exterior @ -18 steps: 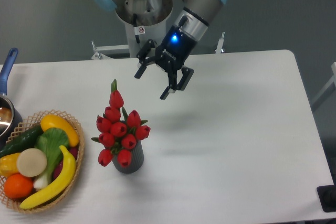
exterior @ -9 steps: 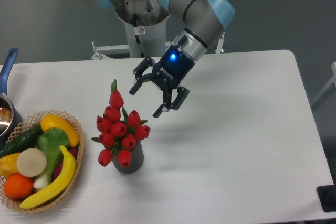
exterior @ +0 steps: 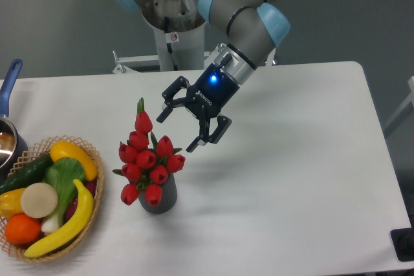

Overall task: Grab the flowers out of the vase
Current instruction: 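Swing the open gripper toward the red tulip bouquet in the vase, then lower the open gripper around the tulip stems above the vase rim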

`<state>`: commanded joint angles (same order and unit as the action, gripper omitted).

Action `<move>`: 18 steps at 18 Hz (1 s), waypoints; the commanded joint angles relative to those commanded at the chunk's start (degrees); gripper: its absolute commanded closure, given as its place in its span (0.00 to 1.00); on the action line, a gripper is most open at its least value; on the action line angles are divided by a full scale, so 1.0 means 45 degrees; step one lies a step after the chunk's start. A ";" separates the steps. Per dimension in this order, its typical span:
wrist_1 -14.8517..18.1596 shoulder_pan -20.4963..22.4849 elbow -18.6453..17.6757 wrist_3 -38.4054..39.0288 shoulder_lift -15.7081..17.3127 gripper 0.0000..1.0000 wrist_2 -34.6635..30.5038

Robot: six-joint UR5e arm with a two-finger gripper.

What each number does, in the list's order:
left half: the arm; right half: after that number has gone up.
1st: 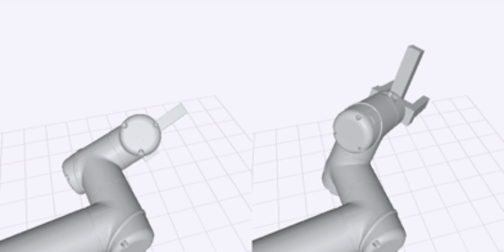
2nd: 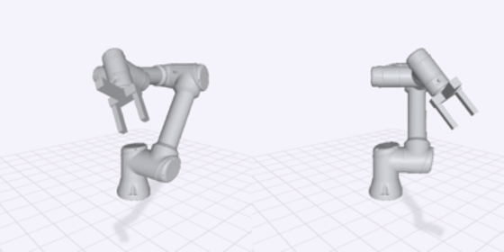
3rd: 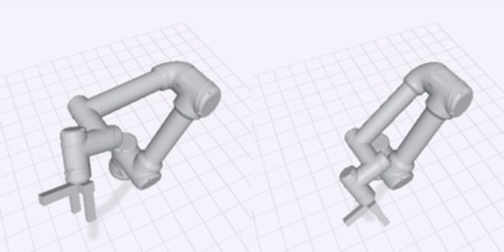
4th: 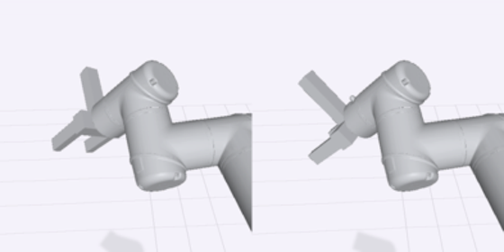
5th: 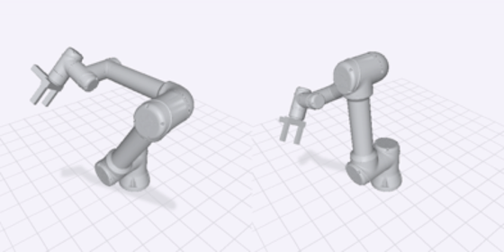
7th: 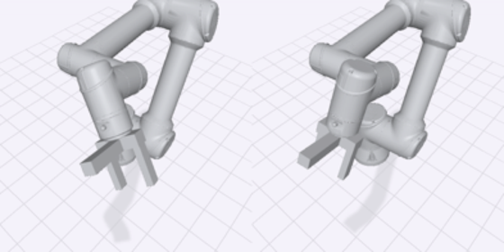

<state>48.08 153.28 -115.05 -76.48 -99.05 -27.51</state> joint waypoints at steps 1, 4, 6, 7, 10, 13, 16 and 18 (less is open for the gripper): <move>0.0000 -0.0058 0.0098 0.0061 -0.0097 0.00 0.0000; -0.0176 -0.0272 0.0527 0.0062 -0.0429 0.00 0.0000; -0.0176 -0.0429 0.0801 0.0004 -0.0721 0.00 -0.0020; -0.0195 -0.0488 0.0918 -0.0036 -0.0878 0.00 -0.0058; -0.0293 -0.0800 0.0997 -0.0114 -0.1016 0.00 -0.0117; -0.0293 -0.0956 0.0997 -0.0153 -0.1016 0.00 -0.0117; -0.0332 -0.0996 0.0959 -0.0153 -0.1036 0.00 -0.0137; -0.0332 -0.1016 0.0920 -0.0153 -0.1036 0.00 -0.0137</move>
<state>46.58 148.71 -110.92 -77.17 -103.71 -28.12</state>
